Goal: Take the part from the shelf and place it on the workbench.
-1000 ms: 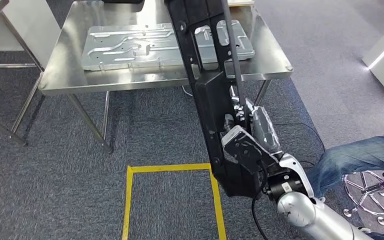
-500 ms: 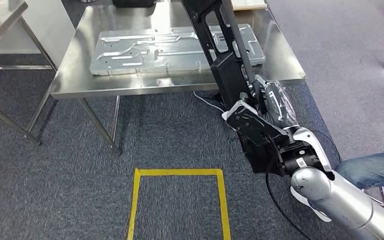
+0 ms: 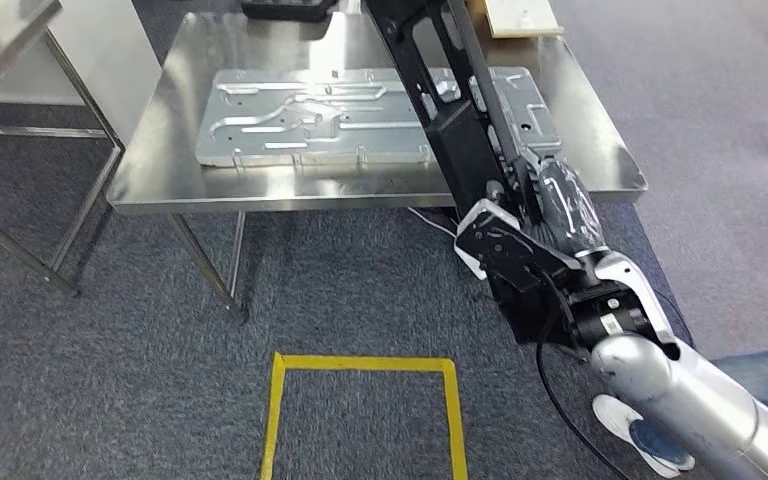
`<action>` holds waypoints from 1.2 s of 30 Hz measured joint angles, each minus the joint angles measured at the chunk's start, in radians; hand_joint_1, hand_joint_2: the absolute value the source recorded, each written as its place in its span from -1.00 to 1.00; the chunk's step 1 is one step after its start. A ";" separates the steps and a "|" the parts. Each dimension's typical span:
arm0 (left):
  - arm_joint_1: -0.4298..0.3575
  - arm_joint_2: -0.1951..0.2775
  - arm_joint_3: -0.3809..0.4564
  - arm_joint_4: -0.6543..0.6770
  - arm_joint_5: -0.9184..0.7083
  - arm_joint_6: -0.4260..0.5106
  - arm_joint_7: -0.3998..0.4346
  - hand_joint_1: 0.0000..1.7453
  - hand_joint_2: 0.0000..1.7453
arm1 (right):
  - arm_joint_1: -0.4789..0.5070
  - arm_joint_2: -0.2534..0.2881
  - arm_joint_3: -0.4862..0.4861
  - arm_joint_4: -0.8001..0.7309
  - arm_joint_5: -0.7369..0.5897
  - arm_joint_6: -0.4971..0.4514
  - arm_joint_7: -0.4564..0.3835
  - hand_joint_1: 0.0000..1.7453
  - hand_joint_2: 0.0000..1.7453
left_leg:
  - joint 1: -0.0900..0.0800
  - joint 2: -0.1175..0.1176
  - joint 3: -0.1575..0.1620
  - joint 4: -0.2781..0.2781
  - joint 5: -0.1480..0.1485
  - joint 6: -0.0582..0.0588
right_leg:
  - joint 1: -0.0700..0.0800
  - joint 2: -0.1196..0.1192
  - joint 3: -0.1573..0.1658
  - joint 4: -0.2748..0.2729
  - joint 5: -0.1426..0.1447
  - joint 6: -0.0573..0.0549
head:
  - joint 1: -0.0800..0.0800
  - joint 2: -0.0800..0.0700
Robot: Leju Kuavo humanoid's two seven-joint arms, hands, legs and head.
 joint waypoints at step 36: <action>-0.006 0.004 -0.003 0.000 -0.015 -0.010 -0.002 -1.00 1.00 | -0.090 -0.004 0.160 0.082 0.473 0.424 0.066 1.00 1.00 | 0.000 -0.002 0.038 0.001 -0.028 -0.005 | 0.007 0.001 -0.194 0.101 0.062 -0.009 | 0.009 0.000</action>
